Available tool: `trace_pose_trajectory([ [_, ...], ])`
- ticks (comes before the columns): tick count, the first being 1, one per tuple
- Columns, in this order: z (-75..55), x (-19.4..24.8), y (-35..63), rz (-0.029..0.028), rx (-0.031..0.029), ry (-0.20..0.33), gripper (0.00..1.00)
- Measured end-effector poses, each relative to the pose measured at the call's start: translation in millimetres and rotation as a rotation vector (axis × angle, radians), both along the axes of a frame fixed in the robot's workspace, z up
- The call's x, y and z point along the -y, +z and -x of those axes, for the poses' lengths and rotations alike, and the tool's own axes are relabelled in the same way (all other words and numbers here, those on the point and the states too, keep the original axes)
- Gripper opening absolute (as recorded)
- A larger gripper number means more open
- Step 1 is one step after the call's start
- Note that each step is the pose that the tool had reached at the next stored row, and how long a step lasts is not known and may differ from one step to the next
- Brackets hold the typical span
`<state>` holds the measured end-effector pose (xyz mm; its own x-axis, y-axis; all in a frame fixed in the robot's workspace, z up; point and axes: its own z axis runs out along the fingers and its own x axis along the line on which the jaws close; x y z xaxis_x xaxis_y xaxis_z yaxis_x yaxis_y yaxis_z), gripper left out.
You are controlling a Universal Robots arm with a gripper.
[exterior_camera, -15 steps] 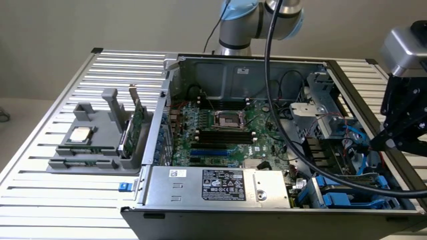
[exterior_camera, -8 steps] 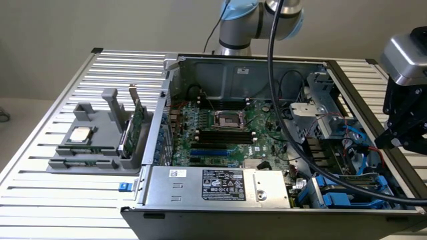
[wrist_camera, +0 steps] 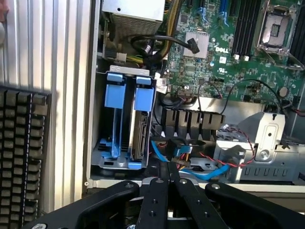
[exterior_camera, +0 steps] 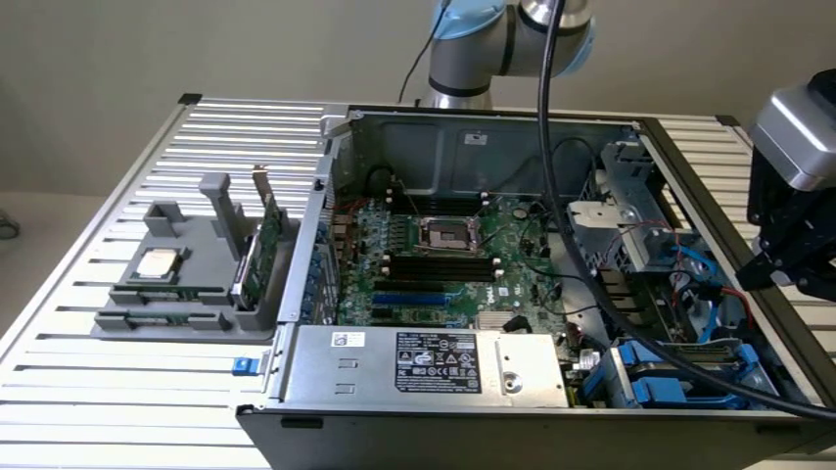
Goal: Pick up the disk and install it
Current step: 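Insert the disk into the insertion slot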
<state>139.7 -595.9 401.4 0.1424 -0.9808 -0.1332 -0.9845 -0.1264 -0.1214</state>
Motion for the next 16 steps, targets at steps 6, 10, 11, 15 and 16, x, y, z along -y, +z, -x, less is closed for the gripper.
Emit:
trace_pose_trajectory([
  [6, 0.0, 0.0, -2.1, 0.0000, 0.0213, 0.109, 0.11],
  [10, 0.0, 0.0, -3.8, -0.0001, 0.0340, 0.182, 0.11],
  [11, 0.0, 0.0, -4.4, 0.0001, 0.0364, 0.195, 0.11],
  [15, 0.0, 0.2, -4.6, -0.0002, 0.0367, 0.196, 0.11],
  [16, 0.0, 0.1, -4.5, -0.0002, 0.0367, 0.196, 0.11],
])
